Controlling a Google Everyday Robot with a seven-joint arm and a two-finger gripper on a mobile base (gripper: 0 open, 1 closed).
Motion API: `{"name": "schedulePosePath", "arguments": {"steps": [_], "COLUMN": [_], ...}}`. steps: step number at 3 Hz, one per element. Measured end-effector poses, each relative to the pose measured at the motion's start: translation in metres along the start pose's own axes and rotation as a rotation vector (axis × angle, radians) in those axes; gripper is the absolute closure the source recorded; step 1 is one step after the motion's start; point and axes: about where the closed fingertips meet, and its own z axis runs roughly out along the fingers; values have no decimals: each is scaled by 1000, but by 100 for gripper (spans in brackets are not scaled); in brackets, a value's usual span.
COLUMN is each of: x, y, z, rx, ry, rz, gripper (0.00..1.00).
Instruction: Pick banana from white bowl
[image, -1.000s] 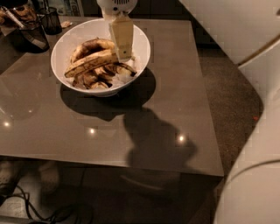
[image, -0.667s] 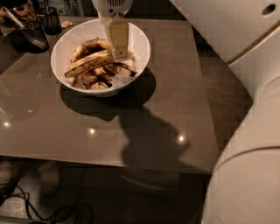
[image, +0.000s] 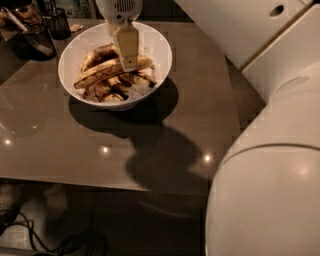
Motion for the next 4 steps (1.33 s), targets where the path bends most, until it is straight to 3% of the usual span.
{"name": "schedulePosePath", "arguments": {"steps": [4], "x": [-14], "y": [-7], "z": [35], "rx": [-80], "ry": [-33], "rz": [-25], "gripper": [33]}}
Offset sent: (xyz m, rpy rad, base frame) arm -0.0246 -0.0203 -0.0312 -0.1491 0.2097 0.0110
